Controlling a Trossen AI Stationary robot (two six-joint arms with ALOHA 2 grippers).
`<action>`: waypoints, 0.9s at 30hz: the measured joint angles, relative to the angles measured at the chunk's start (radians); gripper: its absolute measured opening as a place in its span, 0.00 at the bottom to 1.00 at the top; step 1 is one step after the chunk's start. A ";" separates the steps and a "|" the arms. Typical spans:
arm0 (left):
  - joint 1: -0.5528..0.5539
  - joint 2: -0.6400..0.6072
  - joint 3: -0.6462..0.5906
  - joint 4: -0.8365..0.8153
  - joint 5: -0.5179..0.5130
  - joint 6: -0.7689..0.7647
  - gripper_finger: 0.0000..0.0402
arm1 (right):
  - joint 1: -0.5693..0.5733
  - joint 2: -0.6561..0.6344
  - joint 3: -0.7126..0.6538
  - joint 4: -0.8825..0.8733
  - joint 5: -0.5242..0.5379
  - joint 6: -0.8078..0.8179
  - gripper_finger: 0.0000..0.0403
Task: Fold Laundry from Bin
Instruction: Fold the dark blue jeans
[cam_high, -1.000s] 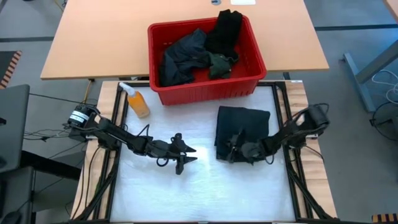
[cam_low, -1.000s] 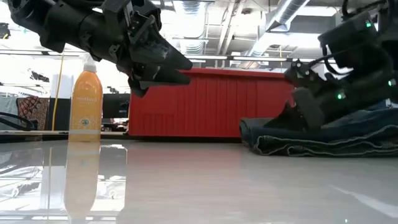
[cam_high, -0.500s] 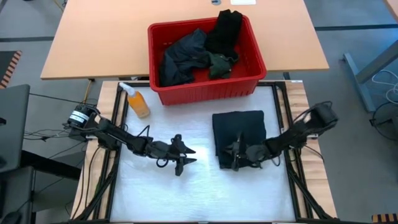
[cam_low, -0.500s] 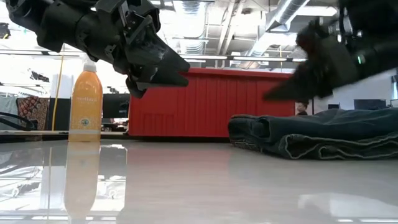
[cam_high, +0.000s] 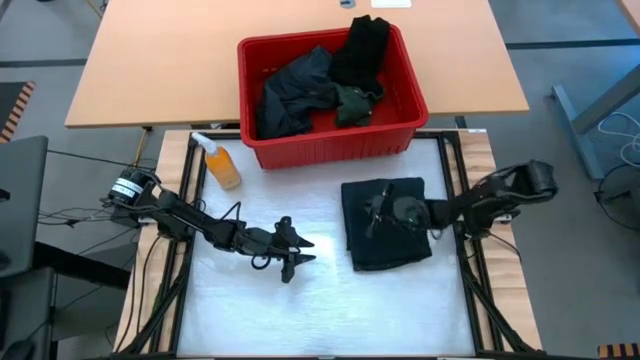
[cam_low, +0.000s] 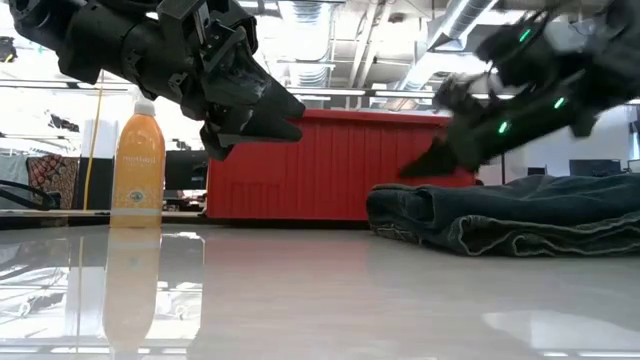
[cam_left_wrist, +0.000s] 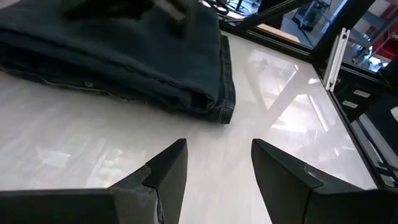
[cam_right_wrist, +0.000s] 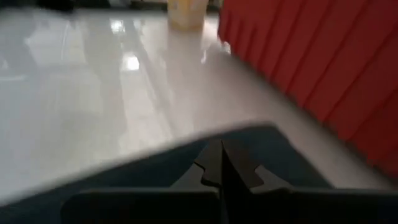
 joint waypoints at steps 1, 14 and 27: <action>0.000 0.000 0.000 -0.005 0.000 -0.009 0.42 | -0.038 0.039 0.000 0.020 -0.044 0.000 0.05; 0.009 -0.001 0.000 -0.037 -0.019 -0.071 0.42 | -0.333 0.684 -0.056 0.765 -0.541 -0.008 0.05; 0.006 -0.001 0.000 -0.021 -0.015 -0.095 0.42 | -0.311 0.335 -0.084 0.592 -0.539 0.034 0.05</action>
